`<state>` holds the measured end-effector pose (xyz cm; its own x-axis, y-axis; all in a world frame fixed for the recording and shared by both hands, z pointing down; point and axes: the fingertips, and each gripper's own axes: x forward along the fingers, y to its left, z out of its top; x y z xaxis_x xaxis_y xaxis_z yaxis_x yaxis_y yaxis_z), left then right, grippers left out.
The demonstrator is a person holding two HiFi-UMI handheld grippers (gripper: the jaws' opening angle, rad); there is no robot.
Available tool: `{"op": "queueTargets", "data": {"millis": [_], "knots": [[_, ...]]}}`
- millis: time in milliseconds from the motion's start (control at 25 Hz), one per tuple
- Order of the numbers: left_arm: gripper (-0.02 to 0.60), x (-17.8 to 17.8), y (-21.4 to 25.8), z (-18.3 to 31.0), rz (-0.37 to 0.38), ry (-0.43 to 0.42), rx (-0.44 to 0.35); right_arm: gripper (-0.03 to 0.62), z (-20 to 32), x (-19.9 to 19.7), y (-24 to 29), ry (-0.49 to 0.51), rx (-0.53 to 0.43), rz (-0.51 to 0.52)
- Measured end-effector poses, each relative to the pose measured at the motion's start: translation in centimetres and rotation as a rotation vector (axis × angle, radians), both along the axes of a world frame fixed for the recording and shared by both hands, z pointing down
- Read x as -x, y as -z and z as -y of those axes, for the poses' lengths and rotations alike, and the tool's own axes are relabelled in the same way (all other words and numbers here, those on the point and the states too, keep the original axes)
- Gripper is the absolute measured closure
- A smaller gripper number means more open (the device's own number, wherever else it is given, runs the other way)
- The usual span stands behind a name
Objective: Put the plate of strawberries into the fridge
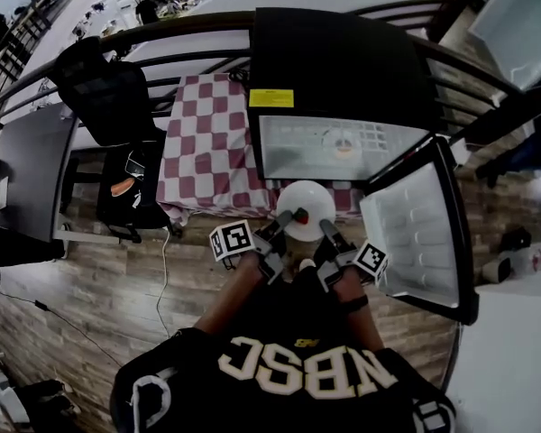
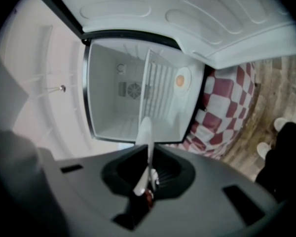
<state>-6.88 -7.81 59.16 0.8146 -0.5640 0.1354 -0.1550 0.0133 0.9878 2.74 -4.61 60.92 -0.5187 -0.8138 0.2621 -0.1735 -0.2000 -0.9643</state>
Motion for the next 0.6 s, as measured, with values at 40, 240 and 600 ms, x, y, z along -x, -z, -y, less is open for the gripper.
{"op": "queueTargets", "data": {"millis": [40,240,600], "knots": [[0.541,-0.2,0.0,0.3,-0.004,0.000,0.006,0.553,0.4,-0.3,0.1,0.004,-0.003,-0.010],[0.541,-2.0,-0.3,2.3,-0.041,0.040,0.064,0.553,3.3,-2.5,1.3,0.022,-0.026,-0.062],[0.541,-3.5,1.5,6.6,-0.027,0.064,-0.015,0.553,7.2,-3.9,2.6,0.059,-0.069,-0.084]]}}
